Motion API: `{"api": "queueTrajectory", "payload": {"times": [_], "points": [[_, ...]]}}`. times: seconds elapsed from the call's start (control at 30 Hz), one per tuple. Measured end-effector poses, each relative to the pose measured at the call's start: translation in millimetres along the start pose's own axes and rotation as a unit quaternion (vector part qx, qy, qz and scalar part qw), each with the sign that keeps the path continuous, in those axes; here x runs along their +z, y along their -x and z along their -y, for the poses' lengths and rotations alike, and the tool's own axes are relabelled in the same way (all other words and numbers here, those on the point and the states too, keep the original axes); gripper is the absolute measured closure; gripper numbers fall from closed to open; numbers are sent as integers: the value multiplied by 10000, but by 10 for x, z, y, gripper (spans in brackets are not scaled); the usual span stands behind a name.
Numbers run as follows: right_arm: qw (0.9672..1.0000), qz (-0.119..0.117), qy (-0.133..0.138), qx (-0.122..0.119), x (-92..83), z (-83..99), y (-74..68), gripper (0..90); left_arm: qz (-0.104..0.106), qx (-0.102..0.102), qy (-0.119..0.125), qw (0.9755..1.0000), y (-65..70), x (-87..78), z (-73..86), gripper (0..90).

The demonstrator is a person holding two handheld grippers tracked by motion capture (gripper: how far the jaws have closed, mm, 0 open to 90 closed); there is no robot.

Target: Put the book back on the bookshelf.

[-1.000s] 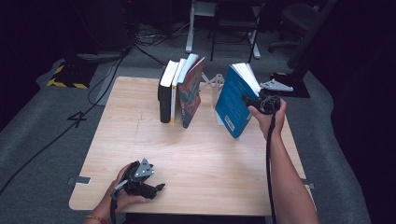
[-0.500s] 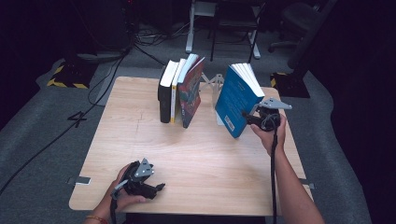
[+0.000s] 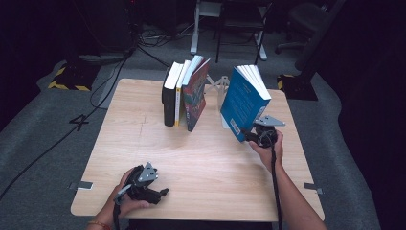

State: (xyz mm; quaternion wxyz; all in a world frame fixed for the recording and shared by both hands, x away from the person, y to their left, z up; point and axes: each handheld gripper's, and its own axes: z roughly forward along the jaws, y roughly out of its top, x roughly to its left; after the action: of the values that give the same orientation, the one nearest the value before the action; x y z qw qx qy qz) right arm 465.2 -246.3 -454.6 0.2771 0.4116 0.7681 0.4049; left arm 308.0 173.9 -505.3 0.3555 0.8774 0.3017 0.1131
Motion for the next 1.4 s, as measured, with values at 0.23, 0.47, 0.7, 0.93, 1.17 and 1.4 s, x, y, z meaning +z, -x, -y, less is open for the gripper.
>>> {"api": "queueTrajectory", "payload": {"times": [0.23, 0.47, 0.7, 0.93, 1.17, 1.4], "points": [[9996, 57, 120, 268, 96, 33, -5, 554, 2, 5, 5, 10000, -2, 2, -2, 150], [9987, 167, 212, 441, 157, 3, -64, 586, 1, 2, 12, 10000, -4, 6, -5, 149], [9955, 527, 237, 746, 277, -77, -160, 610, 12, 18, 6, 10000, -8, 8, -8, 149], [9934, 743, 199, 855, 362, -141, -194, 610, 13, 14, 4, 10000, -8, 8, -8, 149], [9934, 872, 153, 731, 415, -190, -246, 608, 14, 14, 4, 10000, -8, 8, -8, 149], [9940, 783, 88, 756, 452, -240, -233, 607, 15, 13, 4, 10000, -8, 8, -8, 149]]}}
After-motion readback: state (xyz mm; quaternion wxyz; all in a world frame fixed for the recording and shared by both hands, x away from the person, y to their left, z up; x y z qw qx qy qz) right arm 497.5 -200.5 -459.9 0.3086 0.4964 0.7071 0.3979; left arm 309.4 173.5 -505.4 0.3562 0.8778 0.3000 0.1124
